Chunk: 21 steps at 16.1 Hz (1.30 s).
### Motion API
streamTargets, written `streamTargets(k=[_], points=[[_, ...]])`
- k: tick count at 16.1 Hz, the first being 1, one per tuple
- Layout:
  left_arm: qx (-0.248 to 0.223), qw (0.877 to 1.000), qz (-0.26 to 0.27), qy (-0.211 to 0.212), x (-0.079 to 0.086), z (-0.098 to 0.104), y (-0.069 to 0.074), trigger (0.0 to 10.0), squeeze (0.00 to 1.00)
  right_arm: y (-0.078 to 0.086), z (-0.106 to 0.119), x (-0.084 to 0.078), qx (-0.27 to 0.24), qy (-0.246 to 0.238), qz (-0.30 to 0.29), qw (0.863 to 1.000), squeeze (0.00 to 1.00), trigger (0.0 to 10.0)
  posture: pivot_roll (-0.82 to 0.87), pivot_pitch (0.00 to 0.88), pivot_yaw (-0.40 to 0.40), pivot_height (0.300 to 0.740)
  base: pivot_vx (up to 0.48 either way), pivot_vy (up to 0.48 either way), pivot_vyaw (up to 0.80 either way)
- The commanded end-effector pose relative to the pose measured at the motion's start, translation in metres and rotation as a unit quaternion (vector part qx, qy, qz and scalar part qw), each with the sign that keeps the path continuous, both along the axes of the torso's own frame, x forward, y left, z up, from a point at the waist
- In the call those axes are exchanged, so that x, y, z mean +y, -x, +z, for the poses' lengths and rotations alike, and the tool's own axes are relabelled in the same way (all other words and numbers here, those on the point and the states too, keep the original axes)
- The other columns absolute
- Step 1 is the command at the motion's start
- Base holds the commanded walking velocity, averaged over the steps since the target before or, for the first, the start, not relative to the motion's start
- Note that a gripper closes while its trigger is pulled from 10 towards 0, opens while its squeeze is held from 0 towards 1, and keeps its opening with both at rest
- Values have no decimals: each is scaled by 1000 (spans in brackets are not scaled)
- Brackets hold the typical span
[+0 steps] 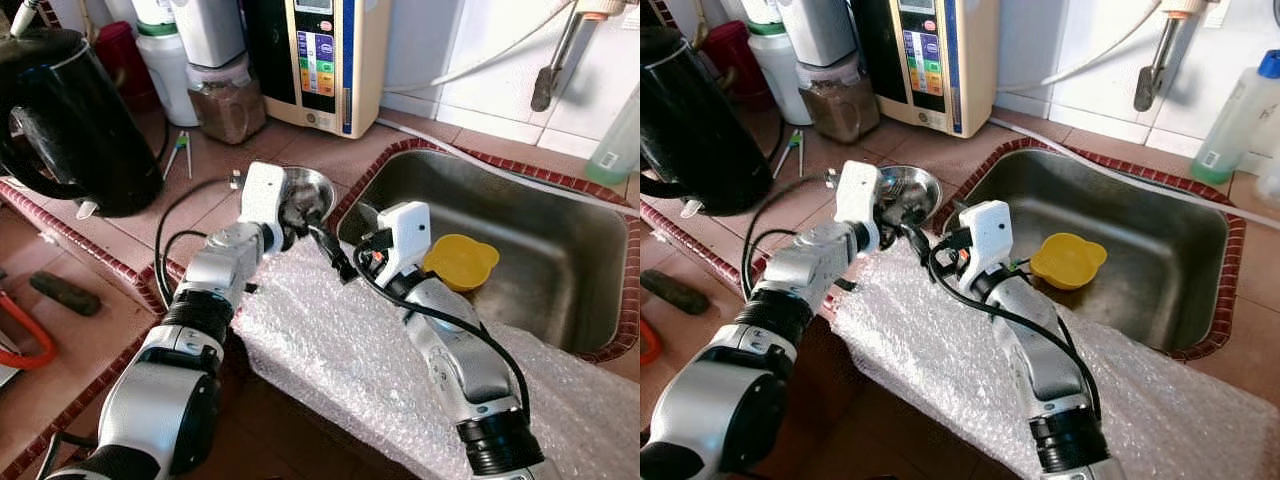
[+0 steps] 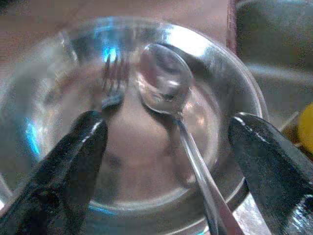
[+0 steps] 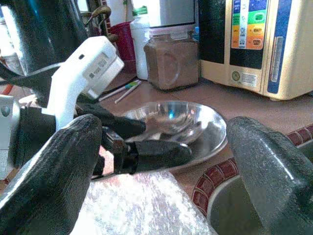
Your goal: Kitchen organization
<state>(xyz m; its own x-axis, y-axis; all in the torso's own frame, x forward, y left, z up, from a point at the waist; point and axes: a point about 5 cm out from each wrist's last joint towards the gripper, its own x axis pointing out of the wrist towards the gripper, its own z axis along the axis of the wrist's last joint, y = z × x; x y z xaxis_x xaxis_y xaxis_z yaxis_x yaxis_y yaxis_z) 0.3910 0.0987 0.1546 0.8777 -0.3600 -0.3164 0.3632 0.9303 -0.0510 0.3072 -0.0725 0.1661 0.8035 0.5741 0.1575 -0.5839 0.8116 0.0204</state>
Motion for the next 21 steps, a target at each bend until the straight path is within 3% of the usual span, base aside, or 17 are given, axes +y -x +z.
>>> streamTargets(k=[1,3,4,9,14,21], points=[[32,999,-3,-6,2,-6,0,5686,0,3,3,5,-6,6,14,1000,0,10000,-64,70,120,740,0,0,0],[43,999,-6,-5,3,-8,0,863,0,5,3,6,-5,9,16,1000,0,10000,-65,69,123,740,0,0,0],[46,999,-4,-4,4,-8,0,0,0,5,3,6,-5,10,17,1000,0,10000,-65,68,124,740,0,0,0],[58,998,15,-22,19,-12,-2,0,0,5,3,5,-4,14,12,1000,0,10000,-63,66,125,740,0,0,0],[79,996,41,-15,47,-21,2,0,0,3,2,3,-1,13,12,1000,0,10000,-56,63,123,740,0,0,0],[81,995,55,-3,56,-20,2,0,0,2,2,2,1,21,29,999,0,10000,-55,57,109,740,0,0,0]])
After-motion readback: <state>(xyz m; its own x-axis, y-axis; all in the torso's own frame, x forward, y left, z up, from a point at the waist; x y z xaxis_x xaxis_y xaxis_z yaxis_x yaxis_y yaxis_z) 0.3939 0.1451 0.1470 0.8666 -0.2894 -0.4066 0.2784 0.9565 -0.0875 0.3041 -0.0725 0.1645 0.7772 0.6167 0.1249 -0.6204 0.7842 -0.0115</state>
